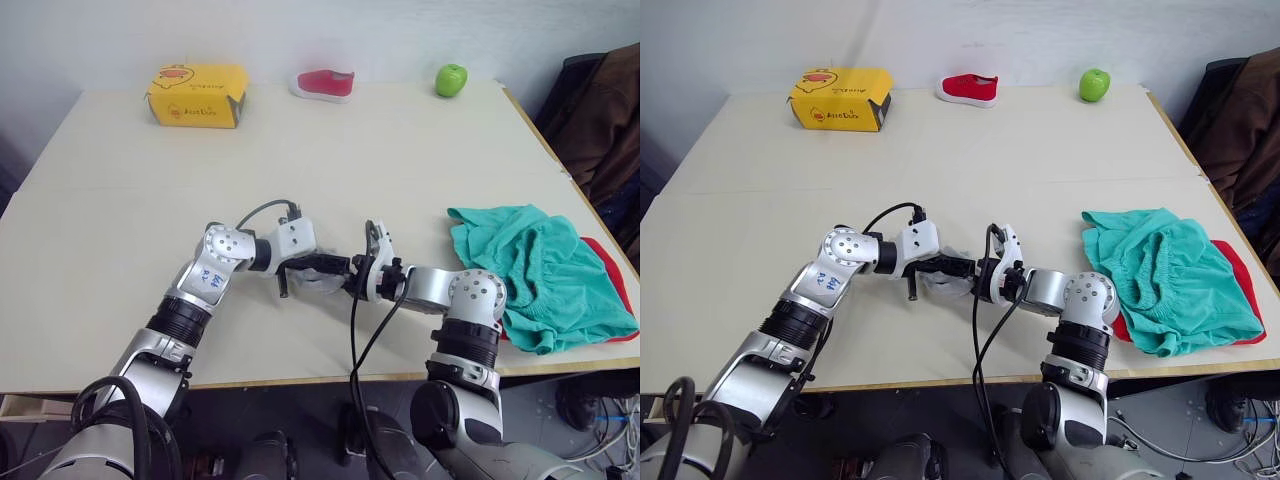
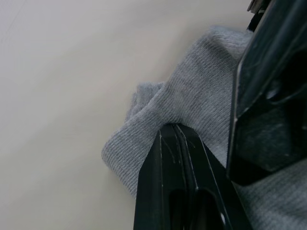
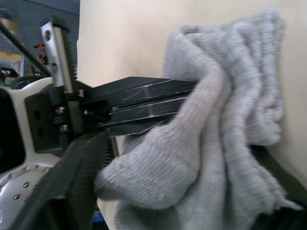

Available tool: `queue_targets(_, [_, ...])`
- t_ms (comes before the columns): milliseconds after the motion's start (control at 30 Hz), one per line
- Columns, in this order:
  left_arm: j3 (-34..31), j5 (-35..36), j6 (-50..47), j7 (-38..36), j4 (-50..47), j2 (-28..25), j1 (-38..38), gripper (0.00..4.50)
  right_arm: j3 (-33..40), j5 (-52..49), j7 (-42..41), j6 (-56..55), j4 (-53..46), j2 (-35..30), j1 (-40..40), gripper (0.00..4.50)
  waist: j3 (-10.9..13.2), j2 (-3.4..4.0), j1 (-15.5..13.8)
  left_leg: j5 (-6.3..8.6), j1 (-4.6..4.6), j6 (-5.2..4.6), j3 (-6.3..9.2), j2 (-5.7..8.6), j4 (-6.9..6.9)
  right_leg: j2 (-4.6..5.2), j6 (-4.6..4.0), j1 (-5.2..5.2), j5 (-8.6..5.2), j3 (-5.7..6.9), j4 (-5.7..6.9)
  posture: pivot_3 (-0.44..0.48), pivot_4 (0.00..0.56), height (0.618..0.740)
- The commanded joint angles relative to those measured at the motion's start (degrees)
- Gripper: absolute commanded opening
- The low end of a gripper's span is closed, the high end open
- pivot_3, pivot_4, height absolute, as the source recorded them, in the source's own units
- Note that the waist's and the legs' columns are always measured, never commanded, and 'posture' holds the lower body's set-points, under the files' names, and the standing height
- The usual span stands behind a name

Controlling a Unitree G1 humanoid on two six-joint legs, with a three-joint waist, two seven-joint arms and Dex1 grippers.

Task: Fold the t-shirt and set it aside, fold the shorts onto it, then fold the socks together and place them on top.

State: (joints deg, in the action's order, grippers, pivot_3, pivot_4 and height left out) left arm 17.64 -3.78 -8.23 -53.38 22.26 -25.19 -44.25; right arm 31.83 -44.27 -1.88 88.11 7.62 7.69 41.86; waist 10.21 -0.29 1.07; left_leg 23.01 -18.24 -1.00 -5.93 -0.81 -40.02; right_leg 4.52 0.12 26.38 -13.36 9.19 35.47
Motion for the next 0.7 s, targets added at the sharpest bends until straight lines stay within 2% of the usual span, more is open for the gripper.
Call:
queue_targets(33, [-0.65, -0.90, -0.92, 0.94, -0.60, -0.76, 1.42, 0.00, 0.75, 0.71, 1.61, -1.26, -0.50, 1.35, -0.57, 2.15, 0.00, 0.00, 0.19, 0.00, -0.01, 0.00, 0.01, 0.00, 0.00, 0.00, 0.00, 0.01, 0.00, 0.00, 0.00, 0.000, 0.150, 0.740])
queue_targets(200, [-3.51, 1.36, -3.90, 1.76, -2.18, -0.20, 1.89, 0.00, -0.65, -0.99, 0.12, -1.07, -3.90, -0.33, -1.77, 0.54, 0.00, 0.00, 0.45, 0.00, -0.06, 0.00, 0.03, 0.00, 0.03, 0.00, 0.00, 0.06, 0.00, 0.00, -0.02, 0.000, 0.150, 0.740])
queue_targets(233, [-5.83, 5.35, -6.84, -0.31, -4.47, -0.05, 1.94, 0.00, -1.80, -2.05, -1.23, -0.13, -6.65, -1.55, -2.67, 0.29, 0.00, 0.00, 0.44, 0.00, -0.07, 0.00, 0.05, 0.00, 0.02, 0.00, 0.00, 0.06, 0.00, 0.00, -0.03, 0.000, 0.150, 0.740])
queue_targets(300, [-10.58, 14.57, -13.36, -6.13, -9.59, -0.95, 1.83, 0.00, -2.67, -5.80, -3.84, 3.22, -13.75, -3.99, -4.77, 0.20, 0.03, 0.03, 0.40, 0.00, -0.16, 0.00, 0.08, 0.00, 0.03, 0.00, 0.00, 0.16, 0.00, 0.00, -0.06, 0.000, 0.150, 0.740])
queue_targets(367, [-13.91, 23.05, -20.57, -12.85, -14.92, -3.73, 1.57, 0.38, -1.57, -11.72, -4.43, 4.39, -19.89, -6.75, -7.59, 0.20, 0.06, 0.05, 0.47, 0.00, -0.39, 0.00, 0.18, 0.00, 0.02, -0.02, 0.01, 0.30, 0.00, 0.01, -0.16, 0.000, 0.150, 0.740])
queue_targets(433, [-15.67, 28.59, -26.02, -16.90, -18.84, -6.28, 1.27, 0.88, 0.13, -17.24, -3.88, 4.39, -23.68, -8.99, -9.85, 0.20, 0.08, 0.07, 0.50, 0.00, -0.49, 0.00, 0.26, -0.01, 0.02, -0.06, 0.01, 0.34, 0.00, 0.07, -0.27, 0.000, 0.150, 0.740])
queue_targets(500, [-16.45, 35.21, -33.91, -22.47, -22.69, -10.70, 0.94, 1.52, 7.14, -24.98, -0.92, 4.39, -27.36, -10.74, -10.86, 0.20, 0.08, 0.09, 0.52, 0.00, -0.52, 0.01, 0.35, -0.02, 0.05, -0.10, 0.01, 0.34, 0.00, 0.14, -0.37, 0.000, 0.150, 0.740])
queue_targets(533, [-17.14, 38.07, -36.42, -24.17, -24.41, -12.16, 0.44, 1.79, 10.35, -31.95, 3.68, 1.43, -28.20, -13.51, -11.87, 0.20, 0.10, 0.12, 0.50, -0.01, -0.50, 0.02, 0.35, -0.02, 0.05, -0.11, 0.01, 0.32, 0.00, 0.14, -0.38, 0.000, 0.150, 0.740])
queue_targets(633, [-18.73, 41.78, -38.45, -23.61, -26.04, -12.25, -1.37, 2.72, 14.80, -48.89, 16.47, -9.92, -27.40, -24.11, -15.92, 0.20, 0.24, 0.34, -0.09, -0.01, -0.44, 0.03, 0.41, 0.03, 0.02, -0.09, 0.03, 0.18, 0.00, 0.14, -0.41, 0.000, 0.150, 0.740])
queue_targets(700, [-18.83, 42.23, -38.30, -22.06, -26.03, -11.22, -2.25, 3.29, 16.53, -53.88, 20.98, -15.39, -25.87, -31.46, -19.27, 0.20, 0.27, 0.40, -0.67, -0.02, -0.44, 0.00, 0.44, 0.11, 0.01, -0.08, 0.12, 0.13, 0.03, 0.08, -0.49, 0.000, 0.150, 0.740])
